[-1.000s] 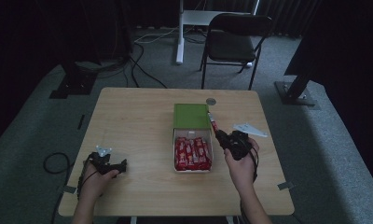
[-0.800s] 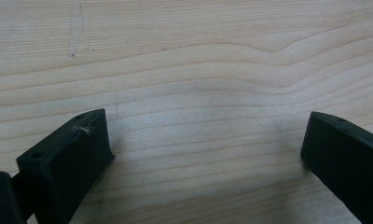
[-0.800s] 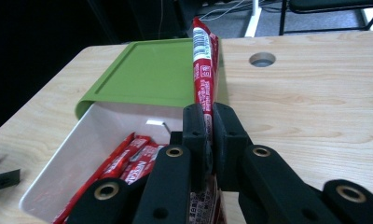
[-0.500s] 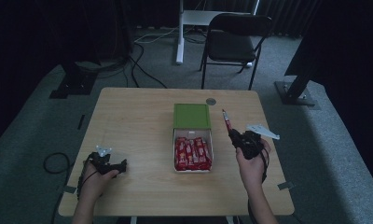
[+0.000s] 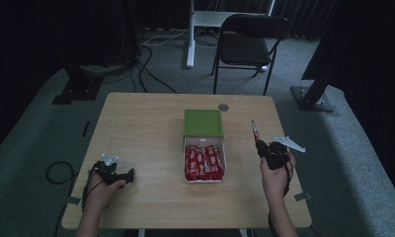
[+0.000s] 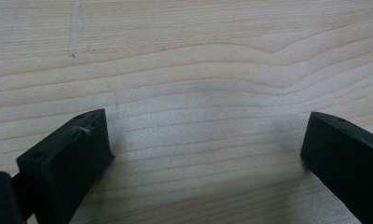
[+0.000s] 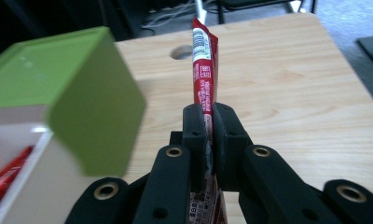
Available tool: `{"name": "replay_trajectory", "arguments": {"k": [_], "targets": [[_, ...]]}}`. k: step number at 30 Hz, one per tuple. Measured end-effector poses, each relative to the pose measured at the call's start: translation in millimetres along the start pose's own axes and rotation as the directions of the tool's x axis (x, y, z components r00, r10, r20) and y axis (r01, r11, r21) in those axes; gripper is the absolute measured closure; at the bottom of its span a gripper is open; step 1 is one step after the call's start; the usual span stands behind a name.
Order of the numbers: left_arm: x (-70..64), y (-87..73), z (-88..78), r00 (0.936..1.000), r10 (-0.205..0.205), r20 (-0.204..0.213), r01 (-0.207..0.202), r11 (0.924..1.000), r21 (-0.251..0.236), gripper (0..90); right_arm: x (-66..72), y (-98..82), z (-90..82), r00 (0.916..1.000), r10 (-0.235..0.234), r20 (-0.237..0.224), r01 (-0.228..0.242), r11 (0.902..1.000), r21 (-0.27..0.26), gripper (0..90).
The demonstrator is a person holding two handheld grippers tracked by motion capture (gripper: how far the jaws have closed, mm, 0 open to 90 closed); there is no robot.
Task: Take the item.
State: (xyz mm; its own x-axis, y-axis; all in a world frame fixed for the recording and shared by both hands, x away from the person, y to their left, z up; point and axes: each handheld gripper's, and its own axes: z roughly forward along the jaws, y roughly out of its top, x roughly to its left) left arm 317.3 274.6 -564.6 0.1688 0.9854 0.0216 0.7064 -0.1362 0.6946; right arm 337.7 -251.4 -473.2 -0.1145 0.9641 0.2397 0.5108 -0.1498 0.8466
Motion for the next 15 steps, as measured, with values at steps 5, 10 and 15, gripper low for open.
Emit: {"name": "replay_trajectory", "arguments": {"k": [5,10,15], "targets": [[0.0,0.0,0.0,1.0000,0.000,0.000,0.000,1.0000,0.000,2.1,-14.0,-7.7,9.1,0.9985,0.013,0.052,-0.014,0.9997,0.020,84.6],[0.0,0.0,0.0,1.0000,0.000,0.000,0.000,1.0000,0.000,2.1,-25.8,-17.1,19.7,0.9953,0.023,0.094,-0.028,0.9980,0.056,84.5],[0.0,0.0,0.0,1.0000,0.000,0.000,0.000,1.0000,0.000,2.1,-37.9,-25.2,28.9,0.9916,0.037,0.124,-0.048,0.9949,0.088,84.5]]}}
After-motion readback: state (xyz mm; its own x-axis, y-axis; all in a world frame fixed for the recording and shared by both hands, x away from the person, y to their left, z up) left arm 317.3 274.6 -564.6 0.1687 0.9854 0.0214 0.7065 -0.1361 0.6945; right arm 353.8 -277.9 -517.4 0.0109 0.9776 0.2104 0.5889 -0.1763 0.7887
